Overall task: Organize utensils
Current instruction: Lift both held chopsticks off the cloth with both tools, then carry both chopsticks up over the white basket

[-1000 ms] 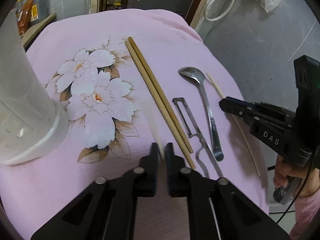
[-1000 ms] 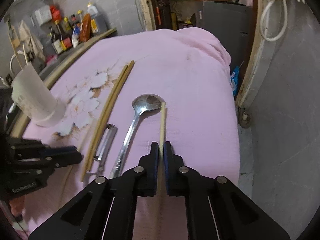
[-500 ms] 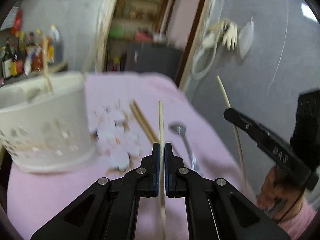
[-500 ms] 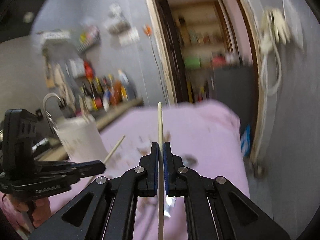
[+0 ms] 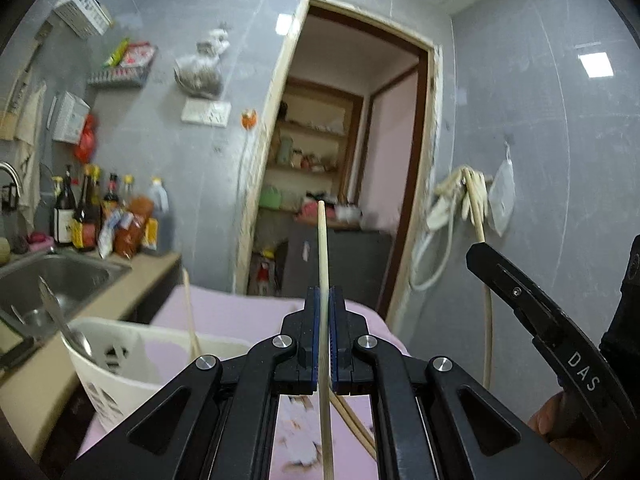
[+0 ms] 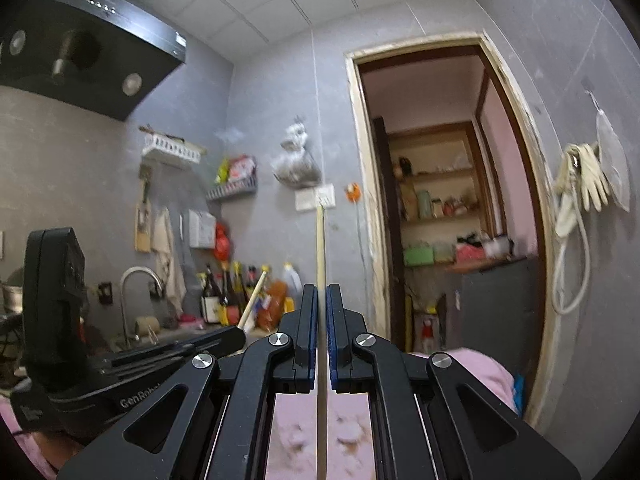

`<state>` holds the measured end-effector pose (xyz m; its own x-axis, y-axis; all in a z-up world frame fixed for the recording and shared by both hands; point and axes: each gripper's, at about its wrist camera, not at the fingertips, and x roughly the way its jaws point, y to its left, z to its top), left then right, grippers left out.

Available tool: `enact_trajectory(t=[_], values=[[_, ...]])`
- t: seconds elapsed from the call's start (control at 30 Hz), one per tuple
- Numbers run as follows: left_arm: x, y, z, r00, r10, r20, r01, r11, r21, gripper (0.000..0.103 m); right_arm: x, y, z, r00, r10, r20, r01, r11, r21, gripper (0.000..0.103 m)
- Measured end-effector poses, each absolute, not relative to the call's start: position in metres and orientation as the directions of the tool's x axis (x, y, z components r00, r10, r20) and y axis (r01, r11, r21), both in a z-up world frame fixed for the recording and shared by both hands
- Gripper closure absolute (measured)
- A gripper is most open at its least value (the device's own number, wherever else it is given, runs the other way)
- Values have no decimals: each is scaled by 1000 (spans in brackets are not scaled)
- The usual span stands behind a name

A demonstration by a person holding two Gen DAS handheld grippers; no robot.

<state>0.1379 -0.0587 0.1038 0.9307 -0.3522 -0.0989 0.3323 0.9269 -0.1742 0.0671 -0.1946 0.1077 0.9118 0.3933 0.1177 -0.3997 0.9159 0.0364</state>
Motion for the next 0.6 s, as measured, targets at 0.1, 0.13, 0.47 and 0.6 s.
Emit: enact_trajectory(t=[0.1,0.13,0.47,0.6], values=[[133,-41,115,941,-335,-57,321,931,-174,101,74,-186,115,898,412,153,-422,906,38,100],[135,-35,118,944,-327,-42,315,932,-177,101,75,-184,117,894,417,161,-428,903,39,100],[152,23,140,969,-246,31,246,934,-260,101,105,-150,133,851,467,242,-495,867,66,100],[164,51,141,979,-196,62,206,924,-321,101,121,-135,134,828,492,270,-530,844,87,100]])
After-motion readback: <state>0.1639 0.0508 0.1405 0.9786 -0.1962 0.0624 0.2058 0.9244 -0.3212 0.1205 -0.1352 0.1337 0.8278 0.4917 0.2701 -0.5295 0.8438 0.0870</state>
